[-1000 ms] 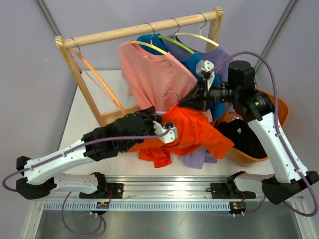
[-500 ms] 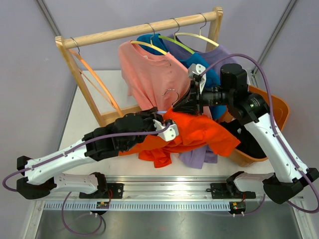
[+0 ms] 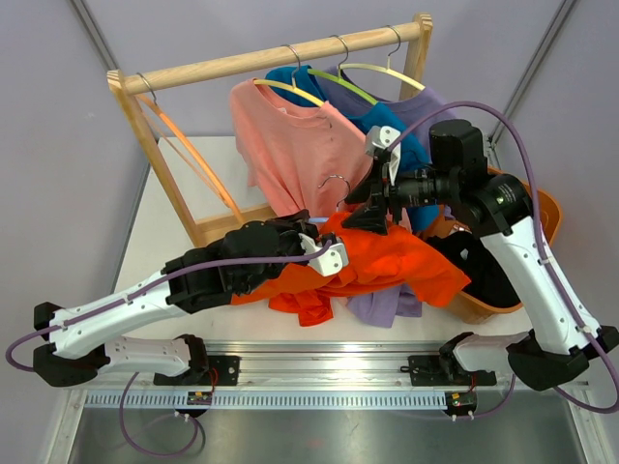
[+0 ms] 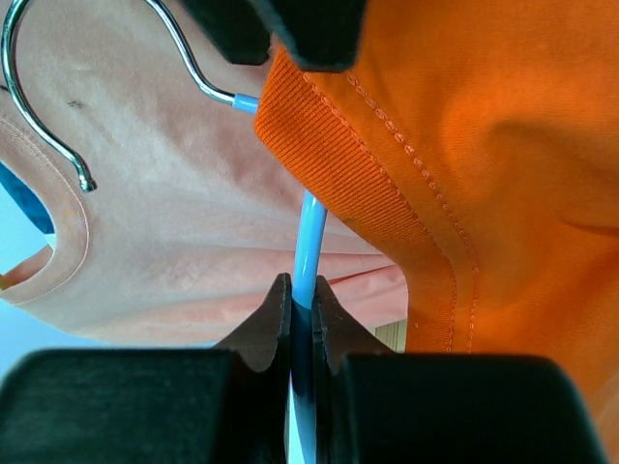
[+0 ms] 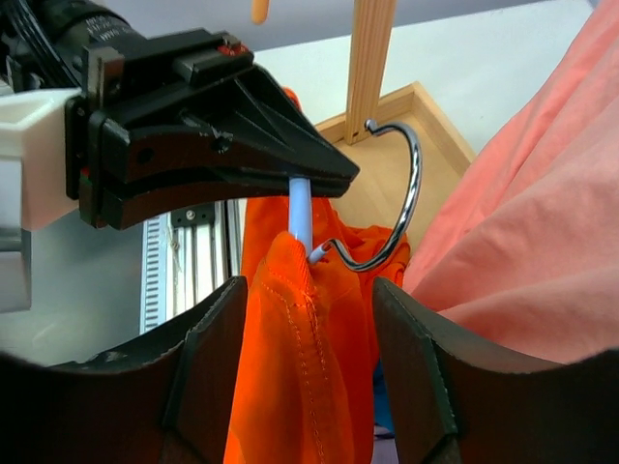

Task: Remove the t-shirt from the hanger
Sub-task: Remove the tshirt from the hanger

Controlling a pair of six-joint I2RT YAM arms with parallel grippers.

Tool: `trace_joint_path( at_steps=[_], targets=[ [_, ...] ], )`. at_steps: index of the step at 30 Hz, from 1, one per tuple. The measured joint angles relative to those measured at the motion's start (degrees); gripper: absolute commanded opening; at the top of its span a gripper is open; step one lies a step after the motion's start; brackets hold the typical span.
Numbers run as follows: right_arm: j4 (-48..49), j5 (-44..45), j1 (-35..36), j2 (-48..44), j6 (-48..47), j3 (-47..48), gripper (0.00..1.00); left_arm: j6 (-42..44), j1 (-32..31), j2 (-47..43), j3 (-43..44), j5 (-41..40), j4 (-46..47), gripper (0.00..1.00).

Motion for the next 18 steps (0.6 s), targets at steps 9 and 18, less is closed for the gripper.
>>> trace_joint_path(
  at_steps=[9,18],
  targets=[
    [-7.30,-0.50,0.00,3.15,-3.65,0.70,0.58,0.50,0.00,0.00,0.00,0.37,-0.02,0.00],
    [-10.84,-2.38,0.07,5.86,-4.70,2.36,0.00,0.66,0.17,0.85,0.00,0.02,0.39,0.00]
  ],
)
